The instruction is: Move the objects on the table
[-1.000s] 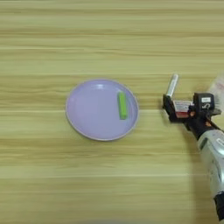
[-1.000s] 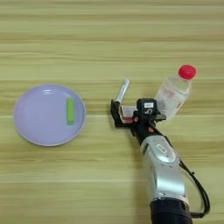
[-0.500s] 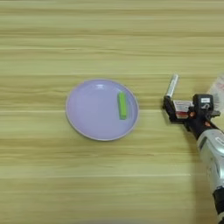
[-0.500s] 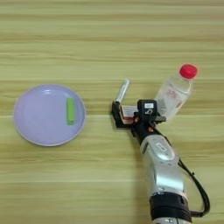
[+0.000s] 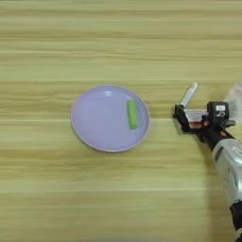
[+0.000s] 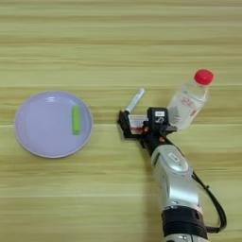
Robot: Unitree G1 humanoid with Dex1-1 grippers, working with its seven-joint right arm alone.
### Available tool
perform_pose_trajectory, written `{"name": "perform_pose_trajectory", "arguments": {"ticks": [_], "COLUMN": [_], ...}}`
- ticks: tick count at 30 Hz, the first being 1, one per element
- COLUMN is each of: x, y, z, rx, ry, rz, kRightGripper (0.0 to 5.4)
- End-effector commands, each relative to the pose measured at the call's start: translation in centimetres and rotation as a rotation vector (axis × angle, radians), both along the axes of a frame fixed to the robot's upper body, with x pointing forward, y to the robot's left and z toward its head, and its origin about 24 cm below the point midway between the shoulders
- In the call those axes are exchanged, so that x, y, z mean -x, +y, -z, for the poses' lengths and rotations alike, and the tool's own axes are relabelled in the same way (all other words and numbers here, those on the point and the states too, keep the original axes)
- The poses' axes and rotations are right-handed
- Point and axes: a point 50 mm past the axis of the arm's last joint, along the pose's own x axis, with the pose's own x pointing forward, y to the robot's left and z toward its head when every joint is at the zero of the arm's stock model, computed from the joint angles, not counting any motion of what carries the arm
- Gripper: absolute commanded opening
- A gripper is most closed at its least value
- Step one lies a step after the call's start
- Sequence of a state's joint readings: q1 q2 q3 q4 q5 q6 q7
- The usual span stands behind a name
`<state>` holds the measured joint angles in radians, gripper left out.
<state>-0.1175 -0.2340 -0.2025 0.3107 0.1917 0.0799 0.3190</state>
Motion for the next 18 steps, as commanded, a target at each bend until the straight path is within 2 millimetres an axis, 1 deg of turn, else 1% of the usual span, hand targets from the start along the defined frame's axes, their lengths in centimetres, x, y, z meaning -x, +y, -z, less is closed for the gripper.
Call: {"name": "perform_pose_trajectory", "arguments": {"ticks": [1, 8, 18], "x": [0.0, 1.3, 2.4], "y": [0.7, 2.4, 3.7], "z": [-0.7, -0.9, -1.4], "rx": [-0.002, -0.081, -0.096], "ry": [0.008, 0.048, 0.062], "rz": [-0.048, -0.128, -0.174], "kRightGripper": [5.39, 5.39, 5.39]}}
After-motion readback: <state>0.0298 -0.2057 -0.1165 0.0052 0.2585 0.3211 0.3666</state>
